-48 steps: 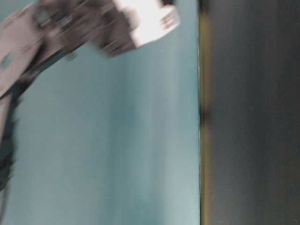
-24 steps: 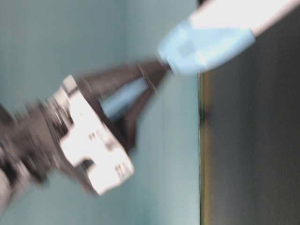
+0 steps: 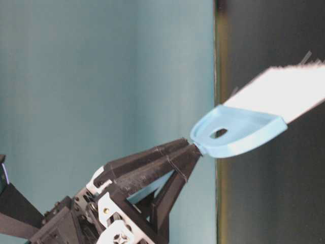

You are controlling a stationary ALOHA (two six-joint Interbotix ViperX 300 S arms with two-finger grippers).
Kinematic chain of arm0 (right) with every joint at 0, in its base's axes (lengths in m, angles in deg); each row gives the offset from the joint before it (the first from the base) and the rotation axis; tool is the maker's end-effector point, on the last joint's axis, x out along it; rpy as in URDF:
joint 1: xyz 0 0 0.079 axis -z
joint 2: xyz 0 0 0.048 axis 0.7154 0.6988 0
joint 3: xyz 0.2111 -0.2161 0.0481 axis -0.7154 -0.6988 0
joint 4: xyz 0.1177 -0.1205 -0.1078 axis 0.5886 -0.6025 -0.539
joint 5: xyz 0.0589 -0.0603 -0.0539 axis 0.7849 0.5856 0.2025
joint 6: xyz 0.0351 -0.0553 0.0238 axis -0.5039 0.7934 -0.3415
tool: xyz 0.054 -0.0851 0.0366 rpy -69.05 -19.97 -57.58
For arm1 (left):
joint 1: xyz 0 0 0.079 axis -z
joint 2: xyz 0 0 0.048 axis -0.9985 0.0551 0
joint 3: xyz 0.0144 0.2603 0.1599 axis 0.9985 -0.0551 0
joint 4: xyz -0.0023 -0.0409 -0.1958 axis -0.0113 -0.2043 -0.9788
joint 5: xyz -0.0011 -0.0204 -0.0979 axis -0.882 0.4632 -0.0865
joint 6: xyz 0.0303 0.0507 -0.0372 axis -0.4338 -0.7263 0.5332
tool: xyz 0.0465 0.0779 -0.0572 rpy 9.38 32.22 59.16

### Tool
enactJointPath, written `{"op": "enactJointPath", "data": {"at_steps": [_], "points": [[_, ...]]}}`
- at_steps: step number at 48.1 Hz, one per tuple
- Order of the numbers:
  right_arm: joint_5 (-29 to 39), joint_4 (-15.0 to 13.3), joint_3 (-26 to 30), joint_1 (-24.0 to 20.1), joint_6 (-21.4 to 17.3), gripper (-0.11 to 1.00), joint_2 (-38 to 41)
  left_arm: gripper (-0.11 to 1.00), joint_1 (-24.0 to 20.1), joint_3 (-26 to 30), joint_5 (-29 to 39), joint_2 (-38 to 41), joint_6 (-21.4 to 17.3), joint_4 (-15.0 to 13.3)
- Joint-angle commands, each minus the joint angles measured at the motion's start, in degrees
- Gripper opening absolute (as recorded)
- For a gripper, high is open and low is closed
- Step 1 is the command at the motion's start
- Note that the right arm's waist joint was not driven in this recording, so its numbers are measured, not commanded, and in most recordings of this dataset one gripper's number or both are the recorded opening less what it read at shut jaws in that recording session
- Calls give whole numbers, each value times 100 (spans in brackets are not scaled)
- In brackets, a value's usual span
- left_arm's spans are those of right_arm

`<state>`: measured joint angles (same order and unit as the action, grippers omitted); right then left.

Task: Hold the dustpan with a person, while the left arm uses a hand brush to gather the screws into the dustpan.
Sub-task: 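Pull the brush back with the left gripper and set it down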

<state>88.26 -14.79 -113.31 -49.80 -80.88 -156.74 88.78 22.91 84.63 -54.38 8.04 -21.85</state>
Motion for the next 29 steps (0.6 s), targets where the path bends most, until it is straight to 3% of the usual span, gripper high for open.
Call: {"op": "enactJointPath", "data": {"at_steps": [1, 16, 29], "points": [[-26, -18, 88, 0, 18, -1, 26, 33, 0, 9, -9, -123, 44, 9], [-26, -9, 88, 0, 18, -1, 26, 33, 18, -325, 220, -237, 185, 9], [-35, -18, 88, 0, 18, -1, 26, 33, 167, -686, -589, -211, 88, 9]]}}
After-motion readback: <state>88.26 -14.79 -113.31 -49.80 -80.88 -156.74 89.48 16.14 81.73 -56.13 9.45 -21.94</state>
